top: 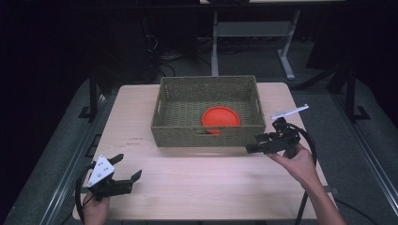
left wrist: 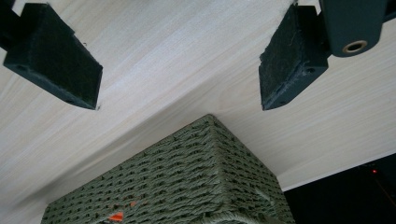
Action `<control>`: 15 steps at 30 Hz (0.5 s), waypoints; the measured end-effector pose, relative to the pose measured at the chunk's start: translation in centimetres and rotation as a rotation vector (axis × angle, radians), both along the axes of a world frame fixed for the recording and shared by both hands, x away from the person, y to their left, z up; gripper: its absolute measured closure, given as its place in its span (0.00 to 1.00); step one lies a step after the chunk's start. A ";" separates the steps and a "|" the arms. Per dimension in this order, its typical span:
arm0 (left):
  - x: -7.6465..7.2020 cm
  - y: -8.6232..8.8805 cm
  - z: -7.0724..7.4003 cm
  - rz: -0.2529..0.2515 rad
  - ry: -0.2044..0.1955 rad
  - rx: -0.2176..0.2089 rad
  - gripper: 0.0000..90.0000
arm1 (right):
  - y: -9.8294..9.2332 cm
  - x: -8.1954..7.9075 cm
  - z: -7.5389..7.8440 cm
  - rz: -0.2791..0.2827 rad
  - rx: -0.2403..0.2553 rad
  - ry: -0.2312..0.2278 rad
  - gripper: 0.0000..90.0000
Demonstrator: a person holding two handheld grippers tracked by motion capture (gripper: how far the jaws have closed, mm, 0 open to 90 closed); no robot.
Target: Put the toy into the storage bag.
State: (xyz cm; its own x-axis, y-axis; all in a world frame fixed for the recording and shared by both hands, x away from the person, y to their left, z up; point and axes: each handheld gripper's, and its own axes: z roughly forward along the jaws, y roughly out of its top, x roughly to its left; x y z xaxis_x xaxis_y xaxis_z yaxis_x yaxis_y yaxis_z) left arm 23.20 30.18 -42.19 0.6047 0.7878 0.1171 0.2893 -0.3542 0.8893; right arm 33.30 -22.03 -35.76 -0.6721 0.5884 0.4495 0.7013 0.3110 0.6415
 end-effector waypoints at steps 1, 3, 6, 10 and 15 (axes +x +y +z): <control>0.0 0.0 0.0 0.000 0.001 0.000 0.14 | -0.2 -0.1 -0.2 -0.001 -0.001 -0.003 0.20; 0.0 0.0 0.0 -0.001 -0.001 0.000 0.14 | -0.7 -0.5 -0.6 -0.009 0.008 -0.002 0.20; 0.0 0.0 0.0 -0.001 -0.001 0.002 0.14 | -1.5 -0.9 -1.2 -0.019 0.005 0.002 0.20; 0.0 -0.1 0.0 -0.003 0.001 0.004 0.14 | -2.6 -1.6 -2.0 -0.042 0.014 0.008 0.21; 0.0 -0.1 -0.1 -0.003 0.001 0.008 0.14 | -3.7 -2.3 -3.3 -0.069 0.018 0.022 0.21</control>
